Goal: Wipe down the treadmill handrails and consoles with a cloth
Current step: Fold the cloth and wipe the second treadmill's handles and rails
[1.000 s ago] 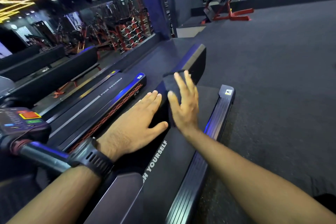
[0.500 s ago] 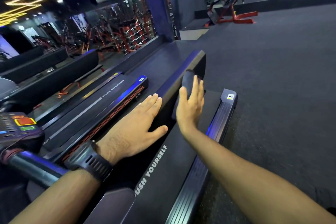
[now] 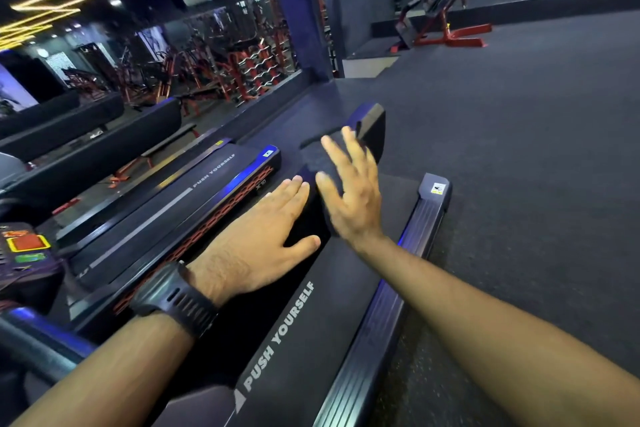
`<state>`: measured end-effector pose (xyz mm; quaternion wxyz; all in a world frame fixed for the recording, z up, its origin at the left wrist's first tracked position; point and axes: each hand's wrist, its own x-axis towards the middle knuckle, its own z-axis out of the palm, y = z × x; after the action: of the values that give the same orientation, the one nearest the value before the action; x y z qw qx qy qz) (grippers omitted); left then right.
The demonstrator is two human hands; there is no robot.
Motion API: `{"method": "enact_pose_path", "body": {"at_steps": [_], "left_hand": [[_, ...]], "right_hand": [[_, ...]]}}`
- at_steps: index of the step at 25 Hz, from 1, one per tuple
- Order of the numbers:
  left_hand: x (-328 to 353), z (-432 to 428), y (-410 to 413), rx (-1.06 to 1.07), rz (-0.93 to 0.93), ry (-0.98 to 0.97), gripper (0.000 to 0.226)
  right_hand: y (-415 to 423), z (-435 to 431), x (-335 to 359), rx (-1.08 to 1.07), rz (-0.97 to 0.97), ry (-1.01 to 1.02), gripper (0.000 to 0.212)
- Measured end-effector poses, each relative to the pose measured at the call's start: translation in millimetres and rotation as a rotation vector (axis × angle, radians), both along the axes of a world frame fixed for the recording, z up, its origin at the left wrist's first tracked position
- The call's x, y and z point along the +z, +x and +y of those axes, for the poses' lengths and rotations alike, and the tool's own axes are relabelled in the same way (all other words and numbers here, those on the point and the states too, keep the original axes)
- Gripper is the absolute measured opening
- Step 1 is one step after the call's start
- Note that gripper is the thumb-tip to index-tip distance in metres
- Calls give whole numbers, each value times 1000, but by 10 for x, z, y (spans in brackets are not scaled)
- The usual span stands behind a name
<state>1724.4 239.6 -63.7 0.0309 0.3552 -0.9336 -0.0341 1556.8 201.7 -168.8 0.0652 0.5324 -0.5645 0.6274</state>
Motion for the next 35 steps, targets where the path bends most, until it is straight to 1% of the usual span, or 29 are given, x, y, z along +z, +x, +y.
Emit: {"method": "enact_pose_path", "body": {"at_steps": [2,3,4,6,7,8,9,10,11,12,13,15,16,17,19,20,21,23,24,25,26,27,28,29,30,32,33,34,35], "left_hand": [[-5,-20,-30,9,-3,6,80],[-10,-26,-44,9,-2,9,80],[-9,-32,-63,6,-2,12,80],[-2,-62,-103,2,2,2,80],[5,-75,-120,1,1,-6,80],[8,-87,-141,1,-1,-10,80],[6,-95,-159,5,-4,-8,80],[3,-102,-172,11,-6,-4,80],[-2,-110,-180,14,-6,-2,80],[-6,-117,-186,14,-4,1,80],[-9,-131,-199,12,-3,0,80],[-7,-165,-235,5,-2,-17,80],[-4,-179,-263,5,-6,-23,80],[1,-185,-291,13,-10,-22,80],[6,-199,-334,30,-9,-9,79],[2,-212,-356,34,-6,-5,79],[-1,-229,-383,32,-3,-8,80],[-8,-275,-450,27,1,-16,80],[-8,-294,-484,28,4,-17,80],[-6,-312,-518,36,6,-16,80],[-6,-320,-539,47,7,-16,79],[-7,-324,-560,55,10,-14,79],[-11,-329,-579,62,12,-9,78],[-11,-328,-598,70,14,-5,78],[-12,-336,-616,74,14,-3,78],[-10,-370,-669,71,11,-20,78],[-8,-391,-703,70,9,-28,78],[-12,-407,-738,74,9,-27,78],[-22,-422,-767,83,11,-20,78]], "right_hand": [[-47,-113,86,-39,-526,175,54],[44,-72,75,-81,-671,252,56],[171,35,50,-109,-610,245,57],[271,172,-113,-18,-197,101,55],[152,114,-108,15,-37,20,53],[-10,-13,-60,-4,-18,7,52],[-119,-133,-4,-34,-158,55,54],[-133,-192,67,-43,-405,130,56],[-78,-181,102,-61,-596,208,59],[34,-101,100,-79,-617,224,60],[158,18,64,-80,-456,165,58],[128,62,-111,3,-53,23,52],[-47,-41,-75,8,24,-31,50],[-208,-181,-32,-23,-57,-2,51],[-280,-313,107,-68,-491,152,56],[-217,-284,128,-81,-610,209,58],[-120,-196,120,-90,-545,196,58],[-34,-74,-33,-17,-180,108,55],[-158,-113,-75,10,-15,58,54],[-334,-203,-54,-1,58,37,53],[-486,-329,-48,-43,0,62,54],[-575,-414,-17,-65,-197,139,55],[-578,-432,28,-74,-443,226,56],[-519,-399,61,-92,-591,286,56],[-413,-330,54,-107,-570,291,57],[-309,-231,-72,-34,-223,167,57],[-409,-289,-82,-12,-83,106,56],[-576,-420,-63,-30,-72,91,56],[-691,-530,-15,-47,-218,131,56]]}}
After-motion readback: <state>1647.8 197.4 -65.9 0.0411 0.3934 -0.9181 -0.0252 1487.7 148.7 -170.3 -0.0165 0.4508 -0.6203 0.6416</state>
